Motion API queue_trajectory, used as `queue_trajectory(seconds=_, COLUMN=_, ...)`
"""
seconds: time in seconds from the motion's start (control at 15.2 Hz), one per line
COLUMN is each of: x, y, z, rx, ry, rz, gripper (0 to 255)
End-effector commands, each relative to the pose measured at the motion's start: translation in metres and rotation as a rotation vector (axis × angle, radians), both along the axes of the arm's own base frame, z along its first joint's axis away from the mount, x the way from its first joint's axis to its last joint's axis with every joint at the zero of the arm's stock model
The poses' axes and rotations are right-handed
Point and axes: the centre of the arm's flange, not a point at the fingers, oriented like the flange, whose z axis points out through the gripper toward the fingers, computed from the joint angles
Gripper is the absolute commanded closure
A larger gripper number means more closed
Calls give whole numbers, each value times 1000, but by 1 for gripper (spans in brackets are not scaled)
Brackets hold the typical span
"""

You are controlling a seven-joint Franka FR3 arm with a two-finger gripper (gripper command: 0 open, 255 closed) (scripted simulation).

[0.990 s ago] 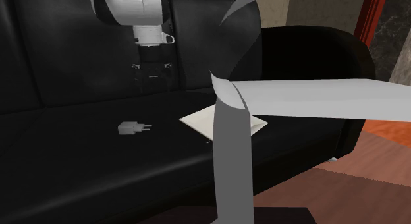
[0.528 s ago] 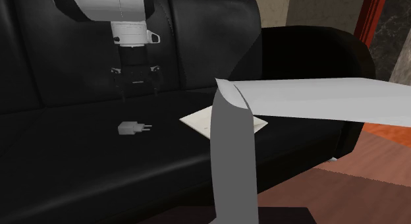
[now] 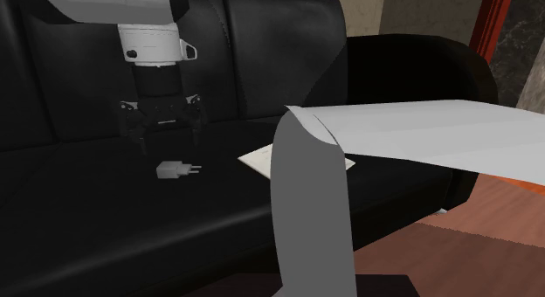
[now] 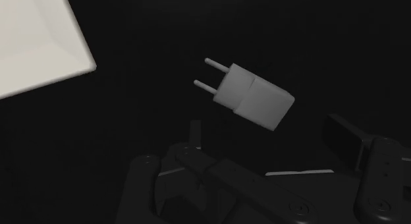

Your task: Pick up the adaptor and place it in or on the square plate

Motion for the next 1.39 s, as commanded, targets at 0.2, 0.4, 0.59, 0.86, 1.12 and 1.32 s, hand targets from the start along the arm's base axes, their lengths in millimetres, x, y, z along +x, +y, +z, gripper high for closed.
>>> queue_trajectory(seconds=0.2, x=-3, y=-1, z=-24, rx=1, ry=0, rz=10, gripper=0)
queue_trajectory(seconds=0.4, x=-3, y=-1, z=-38, rx=1, ry=0, rz=10, gripper=0)
queue_trajectory(seconds=0.59, x=-3, y=-1, z=-38, rx=1, ry=0, rz=10, gripper=0)
queue_trajectory(seconds=0.86, x=-3, y=-1, z=-38, rx=1, ry=0, rz=10, gripper=0)
queue_trajectory(seconds=1.12, x=-3, y=-1, z=-38, rx=1, ry=0, rz=10, gripper=255)
queue_trajectory(seconds=1.32, x=-3, y=-1, z=-38, rx=1, ry=0, rz=10, gripper=255)
